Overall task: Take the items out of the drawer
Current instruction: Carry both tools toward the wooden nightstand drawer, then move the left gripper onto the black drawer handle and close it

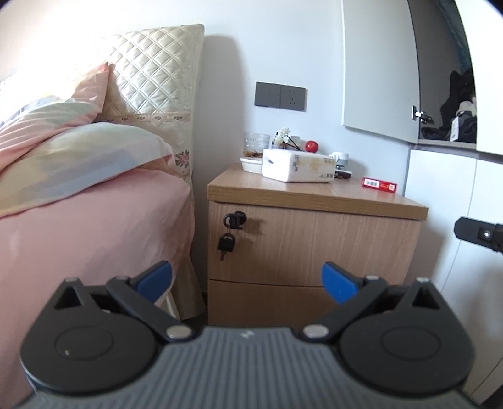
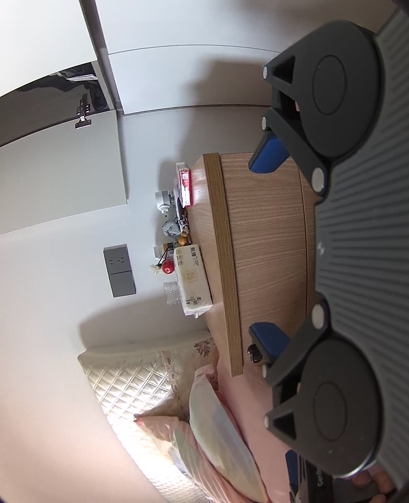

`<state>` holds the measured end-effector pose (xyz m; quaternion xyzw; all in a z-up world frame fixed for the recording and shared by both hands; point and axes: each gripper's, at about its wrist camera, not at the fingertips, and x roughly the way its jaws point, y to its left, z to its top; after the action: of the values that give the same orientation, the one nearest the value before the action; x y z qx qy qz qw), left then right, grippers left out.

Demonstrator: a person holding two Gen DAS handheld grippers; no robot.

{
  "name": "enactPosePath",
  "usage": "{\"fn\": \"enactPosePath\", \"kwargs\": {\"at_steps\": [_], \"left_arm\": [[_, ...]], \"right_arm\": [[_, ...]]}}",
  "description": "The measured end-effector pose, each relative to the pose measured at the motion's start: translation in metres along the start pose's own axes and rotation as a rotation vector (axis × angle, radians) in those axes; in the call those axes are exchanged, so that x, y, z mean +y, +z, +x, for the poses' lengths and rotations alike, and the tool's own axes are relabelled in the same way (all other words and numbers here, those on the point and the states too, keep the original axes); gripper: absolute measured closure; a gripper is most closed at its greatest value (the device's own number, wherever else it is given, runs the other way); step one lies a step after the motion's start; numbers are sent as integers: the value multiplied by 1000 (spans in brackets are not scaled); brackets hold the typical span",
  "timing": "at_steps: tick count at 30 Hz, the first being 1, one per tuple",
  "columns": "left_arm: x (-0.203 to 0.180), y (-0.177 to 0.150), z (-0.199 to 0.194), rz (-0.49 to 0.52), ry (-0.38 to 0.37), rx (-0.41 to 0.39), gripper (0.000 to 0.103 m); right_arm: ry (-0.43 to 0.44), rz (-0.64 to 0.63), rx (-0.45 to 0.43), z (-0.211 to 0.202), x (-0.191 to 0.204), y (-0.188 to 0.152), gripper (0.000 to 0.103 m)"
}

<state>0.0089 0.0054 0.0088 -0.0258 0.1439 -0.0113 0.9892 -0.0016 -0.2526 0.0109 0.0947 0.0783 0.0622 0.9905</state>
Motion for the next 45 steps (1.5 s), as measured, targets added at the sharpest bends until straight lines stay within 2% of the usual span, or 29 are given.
{"fn": "enactPosePath", "kwargs": {"at_steps": [4,7,11,17,21,24,30,37,40,45], "left_arm": [[-2,14,7,-9,-2,-57,0],[1,22,13,-8,2,-92,0],[0,26,28,10,-5,-84,0],[6,29,50,28,-69,-90,0],[9,28,67,38,-82,-77,0],[12,28,77,44,-93,-86,0],[19,27,92,105,-139,-145,0],[27,25,109,102,-147,-141,0],[28,21,116,131,-119,-148,0],[34,15,125,124,-144,-114,0]], "right_arm": [[68,-9,8,10,1,9,0],[57,-30,7,16,1,20,0],[51,16,57,28,-9,38,0],[88,-2,-16,41,-24,61,0],[71,-13,-47,51,-39,72,0],[95,-35,-75,57,-51,75,0],[120,-35,-117,76,-80,74,0],[217,21,-152,94,-127,62,0],[245,61,-128,102,-141,58,0],[256,64,-69,104,-144,39,0]]}}
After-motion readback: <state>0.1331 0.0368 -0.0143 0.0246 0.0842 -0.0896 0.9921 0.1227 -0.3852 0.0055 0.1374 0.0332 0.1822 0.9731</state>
